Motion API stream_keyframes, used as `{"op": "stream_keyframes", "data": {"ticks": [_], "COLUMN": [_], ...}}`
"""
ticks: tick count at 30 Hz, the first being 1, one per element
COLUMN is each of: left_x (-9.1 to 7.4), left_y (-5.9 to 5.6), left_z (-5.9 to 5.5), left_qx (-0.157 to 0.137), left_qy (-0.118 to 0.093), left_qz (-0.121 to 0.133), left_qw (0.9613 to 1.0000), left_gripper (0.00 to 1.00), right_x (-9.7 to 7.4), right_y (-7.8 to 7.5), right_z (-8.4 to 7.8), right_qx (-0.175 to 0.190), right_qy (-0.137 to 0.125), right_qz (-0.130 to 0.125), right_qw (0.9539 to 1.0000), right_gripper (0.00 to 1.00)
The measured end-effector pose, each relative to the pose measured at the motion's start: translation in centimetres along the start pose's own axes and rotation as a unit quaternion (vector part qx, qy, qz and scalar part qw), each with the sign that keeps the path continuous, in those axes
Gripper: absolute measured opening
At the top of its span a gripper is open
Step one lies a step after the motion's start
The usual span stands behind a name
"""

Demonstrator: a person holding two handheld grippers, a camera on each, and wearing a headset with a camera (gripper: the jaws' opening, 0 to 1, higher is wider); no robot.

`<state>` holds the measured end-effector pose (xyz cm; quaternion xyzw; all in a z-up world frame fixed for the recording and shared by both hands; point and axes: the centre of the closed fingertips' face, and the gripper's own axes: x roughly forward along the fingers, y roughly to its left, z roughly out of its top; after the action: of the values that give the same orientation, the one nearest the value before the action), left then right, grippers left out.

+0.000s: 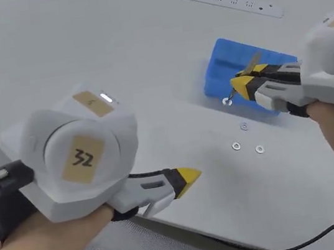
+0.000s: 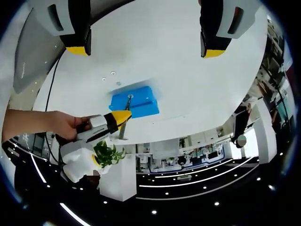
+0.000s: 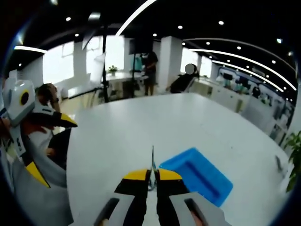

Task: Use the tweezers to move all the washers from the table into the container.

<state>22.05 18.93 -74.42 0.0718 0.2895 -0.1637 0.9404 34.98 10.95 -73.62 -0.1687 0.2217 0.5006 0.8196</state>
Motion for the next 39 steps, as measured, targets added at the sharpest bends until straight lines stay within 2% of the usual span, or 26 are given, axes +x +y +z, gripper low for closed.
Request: {"op": "stream_keyframes", "data": {"ticks": [8, 14, 21, 25, 30, 35, 39], "left_x": [-0.2, -0.1, 0.0, 0.0, 0.1, 0.2, 0.2], "left_y": [0.2, 0.1, 0.2, 0.3, 0.3, 0.3, 0.3], "left_z": [-0.1, 0.0, -0.1, -0.2, -0.4, -0.7, -0.7], "left_qx": [-0.001, 0.001, 0.002, 0.002, 0.002, 0.003, 0.004], "left_qy": [0.001, 0.003, 0.005, 0.007, 0.011, 0.016, 0.018], "left_qz": [0.003, 0.002, 0.002, 0.003, 0.003, 0.003, 0.003], "left_qw": [1.0000, 1.0000, 1.0000, 1.0000, 0.9999, 0.9999, 0.9998], "left_gripper": [0.99, 0.99, 0.99, 0.99, 0.99, 0.99, 0.99], "right_x": [-0.1, 0.5, 1.4, 2.4, 3.6, 5.2, 5.8], "right_y": [-1.9, -3.4, -5.5, -6.7, -7.5, -7.4, -7.0], "right_z": [1.4, 2.1, 2.1, 1.5, 0.0, -1.8, -2.3], "right_qx": [0.007, 0.014, 0.051, 0.057, 0.074, 0.067, 0.058], "right_qy": [-0.019, -0.029, -0.037, -0.038, -0.023, -0.001, 0.010], "right_qz": [-0.022, -0.039, -0.048, -0.059, -0.062, -0.062, -0.058], "right_qw": [0.9996, 0.9987, 0.9968, 0.9959, 0.9951, 0.9959, 0.9966], "right_gripper": [0.02, 0.02, 0.02, 0.02, 0.02, 0.02, 0.02]}}
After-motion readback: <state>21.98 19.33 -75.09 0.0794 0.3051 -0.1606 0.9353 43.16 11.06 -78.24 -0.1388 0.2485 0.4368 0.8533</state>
